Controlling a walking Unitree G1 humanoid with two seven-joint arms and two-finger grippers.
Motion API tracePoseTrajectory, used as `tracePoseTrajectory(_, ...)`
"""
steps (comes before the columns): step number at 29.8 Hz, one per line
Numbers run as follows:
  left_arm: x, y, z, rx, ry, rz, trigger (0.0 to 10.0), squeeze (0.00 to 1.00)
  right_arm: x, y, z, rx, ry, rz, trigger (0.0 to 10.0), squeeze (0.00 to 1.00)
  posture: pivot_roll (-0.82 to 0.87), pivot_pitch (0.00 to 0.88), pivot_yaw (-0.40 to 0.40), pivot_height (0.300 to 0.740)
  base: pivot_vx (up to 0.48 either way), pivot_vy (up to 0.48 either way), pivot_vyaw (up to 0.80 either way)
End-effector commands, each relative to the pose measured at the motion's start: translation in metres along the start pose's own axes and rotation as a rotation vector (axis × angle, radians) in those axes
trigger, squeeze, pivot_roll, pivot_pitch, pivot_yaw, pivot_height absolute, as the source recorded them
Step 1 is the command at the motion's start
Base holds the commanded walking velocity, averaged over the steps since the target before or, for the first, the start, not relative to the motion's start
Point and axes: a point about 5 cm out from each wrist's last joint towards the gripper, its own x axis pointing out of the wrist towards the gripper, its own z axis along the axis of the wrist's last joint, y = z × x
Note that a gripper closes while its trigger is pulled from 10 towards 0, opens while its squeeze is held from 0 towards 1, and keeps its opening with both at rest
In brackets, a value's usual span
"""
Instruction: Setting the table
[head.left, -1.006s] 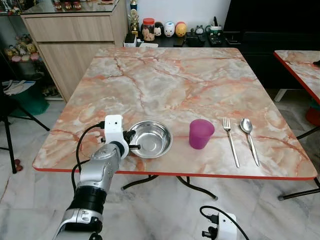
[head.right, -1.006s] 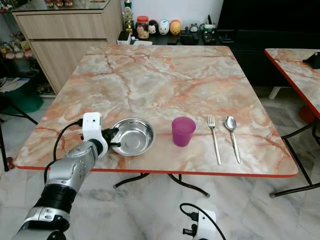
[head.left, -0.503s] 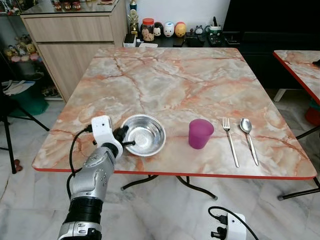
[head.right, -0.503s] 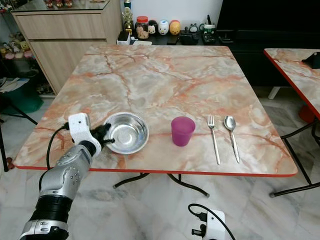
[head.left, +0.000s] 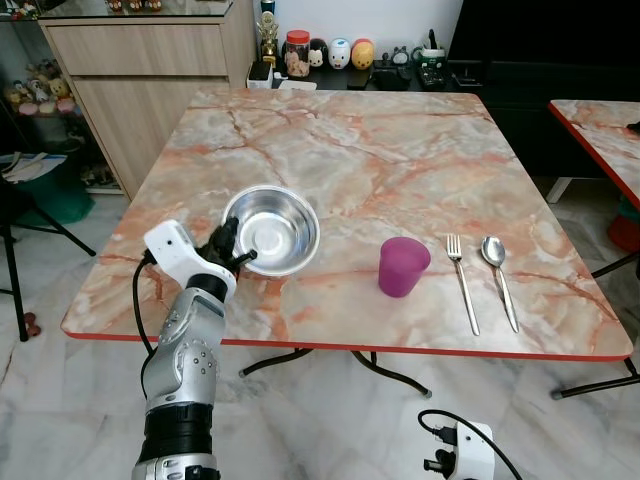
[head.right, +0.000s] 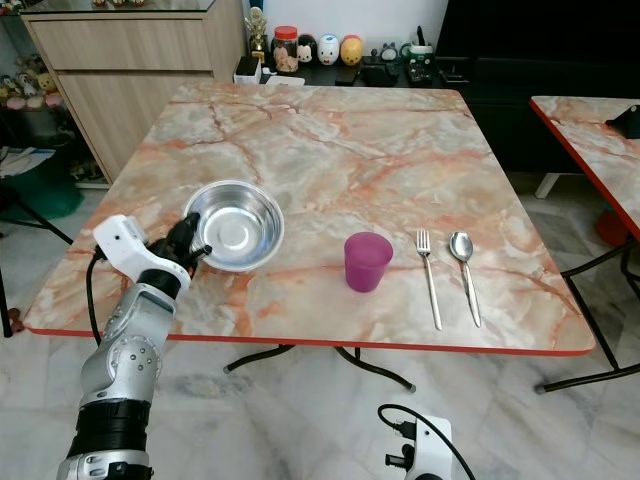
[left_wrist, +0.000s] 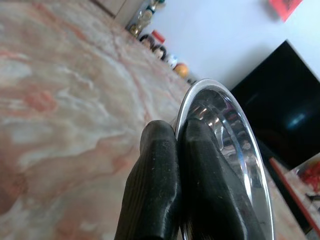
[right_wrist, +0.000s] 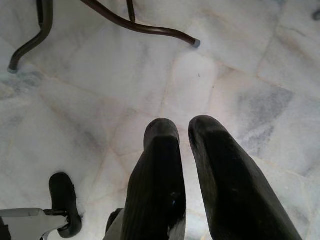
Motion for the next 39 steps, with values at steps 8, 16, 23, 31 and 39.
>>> tracePoseTrajectory(8, 0.005, -0.032, 0.025, -0.012, -0.106, -0.131, 10.0, 0.0, 0.0, -0.001, 0.0, 0.004, 0.003, 0.0, 10.0, 0.0, 0.05, 0.0, -0.041, 0.74, 0.0, 0.0, 0.0)
tracePoseTrajectory(16, 0.004, -0.032, 0.022, 0.005, -0.095, -0.121, 10.0, 0.0, 0.0, -0.004, 0.0, 0.014, 0.012, -0.005, 10.0, 0.0, 0.05, 0.0, -0.039, 0.74, 0.0, -0.304, 0.0)
tracePoseTrajectory(23, 0.005, -0.032, 0.024, 0.015, -0.094, -0.125, 10.0, 0.0, -0.001, -0.004, -0.003, 0.013, 0.021, -0.003, 10.0, 0.0, 0.05, 0.0, -0.034, 0.74, 0.0, -0.366, 0.0)
tracePoseTrajectory(31, 0.006, -0.033, 0.025, 0.018, -0.095, -0.13, 10.0, 0.0, -0.001, 0.0, -0.007, 0.011, 0.03, 0.001, 10.0, 0.0, 0.05, 0.0, -0.032, 0.74, 0.0, -0.399, 0.0)
tracePoseTrajectory(39, 0.006, -0.035, 0.025, 0.021, -0.092, -0.138, 10.0, 0.0, -0.001, 0.009, -0.008, 0.014, 0.035, 0.009, 10.0, 0.0, 0.05, 0.0, -0.03, 0.74, 0.0, -0.399, 0.0)
